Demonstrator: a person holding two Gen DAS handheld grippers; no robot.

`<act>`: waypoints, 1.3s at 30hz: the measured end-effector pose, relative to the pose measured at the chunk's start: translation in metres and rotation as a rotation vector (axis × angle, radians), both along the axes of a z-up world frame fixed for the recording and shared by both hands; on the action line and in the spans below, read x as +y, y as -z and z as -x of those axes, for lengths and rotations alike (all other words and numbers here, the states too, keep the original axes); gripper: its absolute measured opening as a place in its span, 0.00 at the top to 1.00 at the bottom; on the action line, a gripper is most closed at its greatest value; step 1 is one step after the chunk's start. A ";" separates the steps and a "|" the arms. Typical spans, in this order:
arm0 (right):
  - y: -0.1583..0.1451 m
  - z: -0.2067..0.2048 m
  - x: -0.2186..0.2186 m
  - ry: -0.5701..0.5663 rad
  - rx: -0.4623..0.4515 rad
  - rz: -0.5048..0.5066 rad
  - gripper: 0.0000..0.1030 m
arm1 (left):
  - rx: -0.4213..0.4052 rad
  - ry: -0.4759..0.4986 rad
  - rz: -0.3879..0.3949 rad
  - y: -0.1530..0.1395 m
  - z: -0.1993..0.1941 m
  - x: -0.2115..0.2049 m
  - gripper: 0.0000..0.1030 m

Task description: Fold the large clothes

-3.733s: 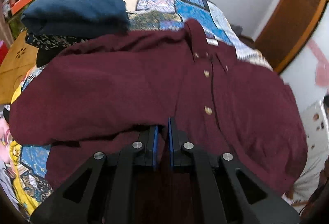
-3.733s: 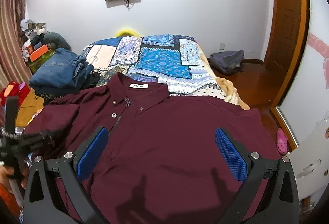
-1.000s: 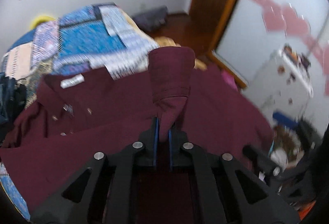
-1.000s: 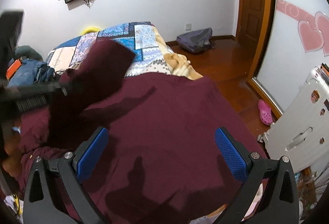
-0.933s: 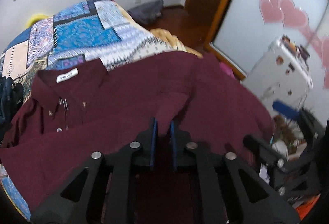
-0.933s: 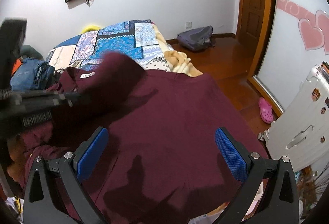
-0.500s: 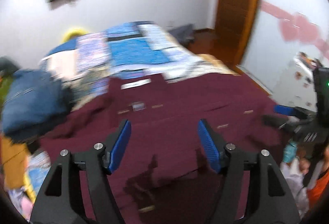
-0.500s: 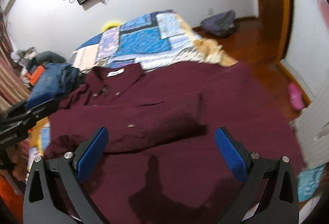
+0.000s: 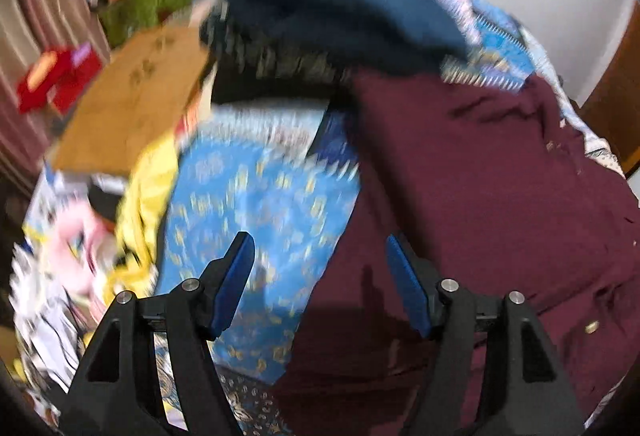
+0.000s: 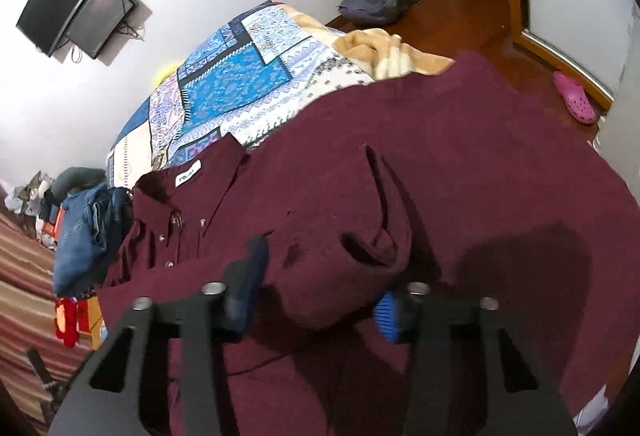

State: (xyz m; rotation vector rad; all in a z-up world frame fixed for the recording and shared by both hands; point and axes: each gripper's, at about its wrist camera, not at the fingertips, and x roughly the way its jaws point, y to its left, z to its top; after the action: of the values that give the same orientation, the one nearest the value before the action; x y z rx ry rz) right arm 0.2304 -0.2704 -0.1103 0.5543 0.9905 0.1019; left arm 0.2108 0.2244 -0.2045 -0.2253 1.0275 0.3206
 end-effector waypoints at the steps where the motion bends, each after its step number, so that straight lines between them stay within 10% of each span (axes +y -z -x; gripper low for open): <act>1: -0.007 -0.002 0.003 -0.014 -0.015 0.022 0.69 | 0.027 0.004 0.020 0.012 0.001 0.002 0.35; 3: -0.024 -0.003 0.008 -0.033 -0.061 0.057 0.84 | 0.055 0.021 0.030 0.024 0.001 -0.003 0.35; 12: -0.120 0.021 0.015 -0.101 -0.369 0.174 0.87 | 0.121 0.088 0.013 0.054 -0.002 -0.033 0.33; 23: -0.014 0.034 -0.025 -0.103 -0.052 0.246 0.83 | 0.107 0.052 0.023 0.057 0.007 -0.027 0.28; 28: -0.014 0.044 -0.033 -0.137 -0.024 0.281 0.61 | 0.115 0.036 -0.001 0.053 0.008 -0.029 0.29; 39: -0.035 0.066 -0.086 -0.011 -0.042 0.284 0.59 | -0.034 0.093 -0.114 -0.023 -0.003 -0.056 0.29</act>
State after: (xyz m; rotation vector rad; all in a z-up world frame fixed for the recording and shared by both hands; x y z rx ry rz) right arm 0.1643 -0.3568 -0.0750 0.2856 0.9472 -0.0177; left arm 0.2142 0.1683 -0.1811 -0.0796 0.9796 0.2893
